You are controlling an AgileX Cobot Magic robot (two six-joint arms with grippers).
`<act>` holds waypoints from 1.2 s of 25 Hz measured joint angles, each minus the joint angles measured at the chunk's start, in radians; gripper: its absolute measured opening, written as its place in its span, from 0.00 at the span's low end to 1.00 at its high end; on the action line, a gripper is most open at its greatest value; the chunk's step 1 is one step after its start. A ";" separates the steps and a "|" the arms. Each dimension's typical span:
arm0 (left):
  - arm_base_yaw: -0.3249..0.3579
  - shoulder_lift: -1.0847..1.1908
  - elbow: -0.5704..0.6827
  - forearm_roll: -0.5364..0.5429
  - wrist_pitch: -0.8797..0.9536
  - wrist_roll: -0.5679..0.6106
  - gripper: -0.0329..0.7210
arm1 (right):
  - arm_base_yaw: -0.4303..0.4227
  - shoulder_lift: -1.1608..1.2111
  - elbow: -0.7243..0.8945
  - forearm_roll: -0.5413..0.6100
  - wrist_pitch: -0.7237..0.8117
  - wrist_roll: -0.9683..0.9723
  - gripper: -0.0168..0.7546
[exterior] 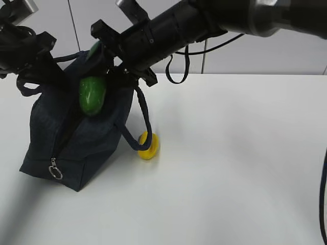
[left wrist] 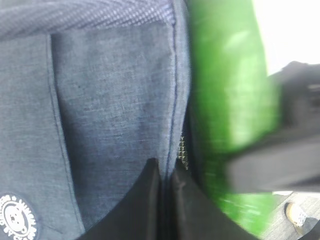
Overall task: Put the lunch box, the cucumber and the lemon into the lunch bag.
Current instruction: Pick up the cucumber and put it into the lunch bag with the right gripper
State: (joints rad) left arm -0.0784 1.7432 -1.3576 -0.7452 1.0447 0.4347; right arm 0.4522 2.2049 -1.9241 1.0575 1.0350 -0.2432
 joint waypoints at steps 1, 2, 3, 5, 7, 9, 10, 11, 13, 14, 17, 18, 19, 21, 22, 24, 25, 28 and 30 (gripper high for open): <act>0.000 0.000 0.000 -0.004 0.000 0.000 0.03 | 0.000 0.017 0.000 -0.003 0.000 0.005 0.48; 0.000 0.000 0.000 -0.009 0.000 0.000 0.03 | 0.000 0.034 0.000 -0.003 0.000 0.012 0.48; 0.001 0.000 0.000 -0.009 0.000 0.001 0.03 | 0.000 0.046 0.000 -0.005 0.000 0.017 0.48; 0.002 0.000 0.000 -0.016 0.000 0.002 0.03 | 0.000 0.068 0.000 -0.005 -0.001 0.024 0.48; 0.002 0.000 0.000 -0.022 0.000 0.002 0.03 | 0.000 0.080 0.000 -0.012 -0.001 0.036 0.48; 0.002 0.000 0.000 -0.026 0.000 0.002 0.03 | 0.000 0.084 0.000 -0.037 -0.001 0.052 0.48; 0.002 0.000 0.000 -0.027 0.000 0.002 0.03 | 0.000 0.084 0.000 -0.047 -0.001 0.061 0.48; 0.002 0.000 0.000 -0.030 0.000 0.002 0.03 | 0.000 0.084 -0.001 -0.056 -0.002 0.069 0.48; 0.002 0.000 0.000 -0.032 -0.002 0.002 0.03 | 0.000 0.084 -0.001 -0.071 -0.014 0.083 0.48; 0.002 0.000 0.000 -0.034 -0.002 0.002 0.03 | 0.000 0.084 -0.001 -0.071 -0.019 0.085 0.48; 0.002 0.000 0.000 -0.036 -0.004 0.002 0.03 | 0.000 0.084 -0.001 -0.069 -0.027 0.089 0.48; 0.002 0.000 0.000 -0.036 -0.004 0.002 0.03 | 0.000 0.084 -0.001 -0.069 -0.027 0.089 0.48; 0.002 0.000 0.000 -0.036 -0.004 0.002 0.03 | 0.000 0.084 -0.001 -0.069 -0.027 0.089 0.48; 0.002 0.000 0.000 -0.036 -0.004 0.002 0.03 | 0.000 0.084 -0.001 -0.069 -0.027 0.091 0.50; 0.002 0.000 0.000 -0.036 -0.004 0.002 0.03 | 0.000 0.084 -0.001 -0.067 -0.027 0.091 0.52; 0.002 0.000 0.000 -0.036 -0.004 0.002 0.03 | 0.000 0.084 -0.001 -0.067 -0.027 0.091 0.58; 0.002 0.000 0.000 -0.036 -0.004 0.002 0.03 | 0.000 0.084 -0.001 -0.067 -0.027 0.091 0.63; 0.002 0.000 0.000 -0.037 -0.004 0.002 0.03 | 0.000 0.084 -0.001 -0.064 -0.019 0.091 0.70; 0.002 0.000 0.000 -0.037 -0.004 0.003 0.03 | 0.000 0.084 -0.001 -0.047 -0.003 0.091 0.72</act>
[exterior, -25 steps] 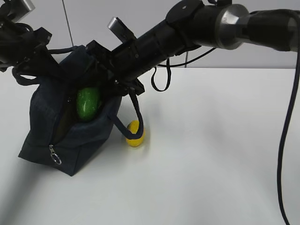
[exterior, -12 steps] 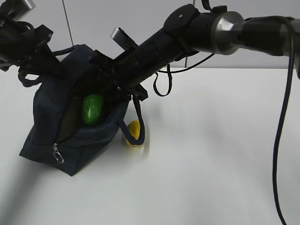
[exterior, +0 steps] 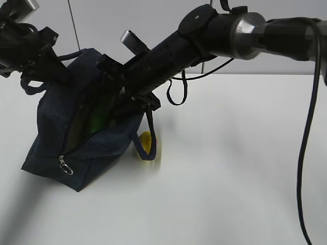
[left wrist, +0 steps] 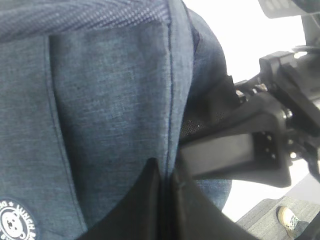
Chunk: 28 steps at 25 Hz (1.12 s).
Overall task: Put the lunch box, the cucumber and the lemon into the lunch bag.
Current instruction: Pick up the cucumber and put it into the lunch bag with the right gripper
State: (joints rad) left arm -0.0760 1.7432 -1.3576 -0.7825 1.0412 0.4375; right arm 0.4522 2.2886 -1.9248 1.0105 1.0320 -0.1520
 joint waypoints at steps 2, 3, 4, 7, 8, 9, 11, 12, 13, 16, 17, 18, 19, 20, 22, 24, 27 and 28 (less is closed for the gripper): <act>0.000 0.000 0.000 0.000 -0.002 0.000 0.03 | 0.000 0.000 -0.002 0.016 0.026 -0.004 0.72; 0.000 0.000 0.000 0.000 -0.004 0.000 0.03 | 0.000 0.000 -0.005 0.019 0.042 -0.010 0.72; 0.000 0.000 0.000 0.004 -0.006 0.000 0.03 | 0.000 0.000 -0.012 0.020 0.060 -0.013 0.72; 0.005 0.000 0.000 0.024 -0.008 0.002 0.03 | -0.002 0.000 -0.046 0.023 0.106 -0.037 0.71; 0.009 0.000 0.000 0.031 -0.008 0.002 0.03 | -0.002 0.000 -0.060 0.023 0.116 -0.046 0.71; 0.014 0.000 0.000 0.034 -0.008 0.002 0.03 | -0.004 0.000 -0.074 0.023 0.129 -0.051 0.71; 0.033 0.000 0.000 0.048 -0.008 -0.003 0.03 | -0.004 0.000 -0.095 0.023 0.150 -0.057 0.71; 0.044 0.000 0.000 0.055 -0.008 -0.005 0.03 | -0.004 0.000 -0.105 0.023 0.153 -0.058 0.71; 0.053 0.000 0.000 0.064 -0.008 -0.010 0.03 | -0.004 0.000 -0.112 0.023 0.161 -0.059 0.71; 0.071 0.000 0.000 0.110 -0.008 -0.028 0.03 | -0.004 0.000 -0.137 0.023 0.175 -0.059 0.71; 0.073 0.000 0.000 0.133 -0.008 -0.042 0.03 | -0.004 0.000 -0.141 0.023 0.177 -0.059 0.71; 0.074 0.000 0.000 0.151 -0.008 -0.051 0.03 | -0.004 0.000 -0.152 0.024 0.179 -0.059 0.71; 0.076 0.000 0.000 0.171 -0.008 -0.060 0.03 | -0.004 0.000 -0.162 0.029 0.179 -0.060 0.71; 0.076 0.000 0.000 0.181 -0.008 -0.064 0.03 | -0.004 0.000 -0.170 0.036 0.179 -0.062 0.71; 0.076 0.000 0.000 0.197 -0.008 -0.072 0.03 | -0.004 0.000 -0.191 0.039 0.183 -0.062 0.69; 0.076 0.000 0.000 0.205 -0.008 -0.076 0.03 | -0.004 0.000 -0.207 0.039 0.183 -0.063 0.67; 0.076 0.000 0.000 0.211 -0.008 -0.085 0.03 | -0.004 0.000 -0.226 0.039 0.185 -0.063 0.65; 0.076 0.000 0.000 0.218 -0.010 -0.087 0.03 | -0.004 0.000 -0.226 0.035 0.187 -0.056 0.65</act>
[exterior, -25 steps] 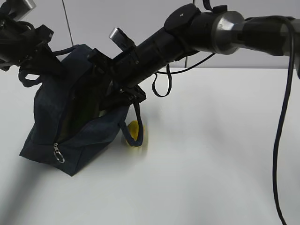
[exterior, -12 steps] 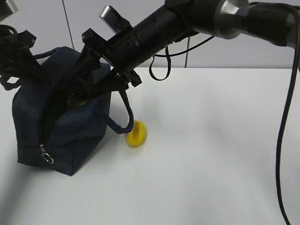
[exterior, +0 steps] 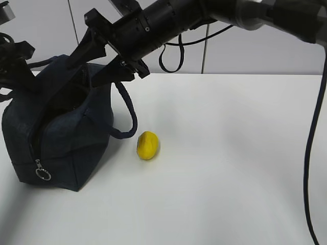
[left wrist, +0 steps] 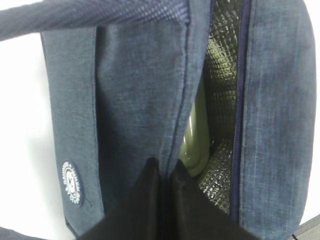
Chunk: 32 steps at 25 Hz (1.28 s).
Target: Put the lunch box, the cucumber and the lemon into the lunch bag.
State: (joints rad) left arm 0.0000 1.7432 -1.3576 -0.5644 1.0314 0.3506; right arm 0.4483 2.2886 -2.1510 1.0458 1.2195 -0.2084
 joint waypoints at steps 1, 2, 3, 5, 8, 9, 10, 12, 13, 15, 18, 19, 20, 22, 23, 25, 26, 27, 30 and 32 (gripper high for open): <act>0.000 0.000 0.000 0.007 0.000 -0.004 0.03 | 0.000 0.000 0.000 -0.013 0.000 0.009 0.65; 0.000 0.000 0.000 0.017 0.000 -0.009 0.03 | 0.000 0.000 0.000 -0.035 0.000 0.020 0.65; 0.000 0.000 0.000 0.024 0.000 -0.011 0.03 | 0.000 -0.002 0.000 -0.072 0.000 0.040 0.64; 0.000 0.000 0.000 0.033 0.000 -0.014 0.03 | 0.000 -0.011 0.000 -0.167 0.000 0.084 0.64; 0.000 0.000 0.000 0.035 -0.002 -0.016 0.03 | -0.001 -0.032 0.000 -0.287 0.004 0.131 0.64; 0.000 0.000 0.000 0.040 -0.002 -0.018 0.03 | -0.001 -0.043 0.000 -0.309 0.006 0.136 0.64; 0.000 0.000 0.000 0.042 -0.004 -0.018 0.03 | -0.001 -0.052 0.000 -0.330 0.007 0.144 0.64; 0.000 0.000 0.000 0.054 -0.007 -0.023 0.03 | -0.001 -0.074 0.000 -0.381 0.007 0.163 0.64; 0.000 0.000 0.000 0.059 -0.009 -0.028 0.03 | -0.001 -0.087 0.000 -0.417 0.008 0.179 0.64; 0.000 0.000 0.000 0.064 -0.015 -0.033 0.03 | -0.001 -0.102 0.000 -0.476 0.011 0.208 0.64; 0.000 0.000 0.000 0.067 -0.019 -0.037 0.03 | -0.001 -0.111 0.009 -0.531 0.011 0.231 0.64; 0.000 0.000 0.000 0.068 -0.021 -0.037 0.03 | -0.001 -0.111 0.019 -0.549 0.011 0.235 0.64; 0.000 0.000 0.000 0.068 -0.021 -0.037 0.03 | 0.000 -0.111 0.032 -0.570 0.011 0.244 0.64; 0.000 0.000 0.000 0.069 -0.021 -0.038 0.03 | 0.000 -0.111 0.066 -0.607 0.011 0.266 0.64; 0.000 0.000 0.000 0.071 -0.023 -0.038 0.03 | 0.000 -0.111 0.086 -0.629 0.011 0.272 0.64; 0.000 0.000 0.000 0.071 -0.023 -0.038 0.03 | 0.000 -0.111 0.118 -0.673 0.011 0.295 0.64; 0.000 0.000 0.000 0.071 -0.023 -0.038 0.03 | 0.000 -0.111 0.131 -0.697 0.011 0.309 0.64; 0.000 0.000 0.000 0.071 -0.023 -0.038 0.03 | 0.000 -0.111 0.139 -0.724 0.011 0.326 0.64; 0.000 0.000 0.000 0.071 -0.025 -0.039 0.03 | 0.000 -0.111 0.150 -0.788 0.013 0.376 0.64; 0.000 0.000 0.000 0.071 -0.027 -0.039 0.03 | 0.000 -0.109 0.150 -0.798 0.013 0.397 0.64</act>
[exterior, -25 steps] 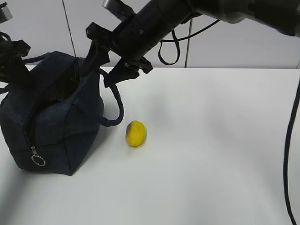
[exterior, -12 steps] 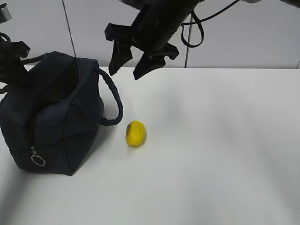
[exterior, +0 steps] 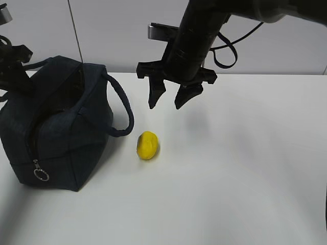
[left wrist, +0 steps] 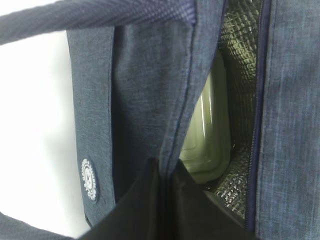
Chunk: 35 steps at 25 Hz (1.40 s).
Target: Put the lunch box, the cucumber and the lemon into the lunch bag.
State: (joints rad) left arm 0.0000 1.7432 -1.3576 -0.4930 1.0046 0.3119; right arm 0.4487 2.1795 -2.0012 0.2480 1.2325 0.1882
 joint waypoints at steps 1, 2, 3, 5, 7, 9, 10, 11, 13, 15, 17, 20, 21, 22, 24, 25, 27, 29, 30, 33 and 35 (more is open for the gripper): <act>0.000 0.000 0.000 0.000 0.000 0.000 0.03 | 0.000 0.006 0.000 0.002 0.000 0.004 0.64; 0.000 0.000 0.000 0.000 0.000 -0.002 0.03 | 0.000 0.015 0.000 0.014 0.000 0.006 0.64; 0.000 0.000 0.000 0.000 0.000 -0.002 0.03 | 0.000 0.029 0.000 0.028 0.000 0.008 0.64; 0.000 0.000 0.000 0.000 -0.002 -0.002 0.03 | 0.000 0.062 0.000 0.059 0.000 0.010 0.64; 0.001 0.000 0.000 0.000 -0.004 -0.002 0.03 | 0.000 0.085 0.000 0.073 -0.002 0.012 0.64; 0.003 0.000 0.000 0.004 -0.008 -0.002 0.03 | 0.000 0.099 0.000 0.077 -0.002 0.014 0.64; 0.007 0.000 0.000 0.004 -0.008 -0.002 0.03 | 0.000 0.106 0.000 0.079 -0.002 0.014 0.64; 0.012 0.000 0.000 0.004 -0.010 -0.002 0.03 | 0.000 0.110 0.000 0.081 -0.002 0.014 0.64; 0.036 0.000 0.000 0.006 -0.012 -0.006 0.03 | 0.000 0.120 0.000 0.092 -0.004 0.014 0.64; 0.063 0.000 0.000 0.006 -0.012 -0.012 0.03 | 0.002 0.125 0.000 0.103 -0.004 0.014 0.64; 0.087 0.000 0.000 0.008 -0.012 -0.014 0.03 | 0.003 0.127 0.000 0.113 -0.004 0.014 0.64; 0.104 0.000 0.000 0.010 -0.012 -0.014 0.03 | 0.008 0.127 0.000 0.119 -0.015 0.014 0.64; 0.104 0.000 0.000 0.010 -0.012 -0.014 0.03 | 0.009 0.127 0.000 0.119 -0.024 0.015 0.64; 0.104 0.000 0.000 0.010 -0.012 -0.014 0.03 | 0.010 0.127 0.000 0.123 -0.034 0.015 0.64; 0.104 0.000 0.000 0.008 -0.012 -0.014 0.03 | 0.013 0.127 0.000 0.124 -0.052 0.015 0.64; 0.104 0.000 0.000 0.008 -0.012 -0.014 0.03 | 0.013 0.127 0.000 0.125 -0.058 0.015 0.64; 0.104 0.000 0.000 0.008 -0.012 -0.014 0.03 | 0.013 0.127 0.000 0.127 -0.070 0.015 0.64; 0.104 0.000 0.000 0.008 -0.012 -0.014 0.03 | 0.016 0.127 0.000 0.127 -0.086 0.015 0.64; 0.104 0.000 0.000 0.008 -0.012 -0.014 0.03 | 0.018 0.127 0.000 0.127 -0.096 0.015 0.64; 0.104 0.000 0.000 0.008 -0.016 -0.014 0.03 | 0.020 0.129 0.000 0.123 -0.110 0.015 0.64; 0.104 0.000 0.000 0.008 -0.018 -0.014 0.03 | 0.020 0.145 0.000 0.123 -0.110 0.015 0.64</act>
State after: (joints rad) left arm 0.1043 1.7432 -1.3576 -0.4852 0.9864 0.2975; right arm 0.4686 2.3245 -2.0012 0.3707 1.1221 0.2031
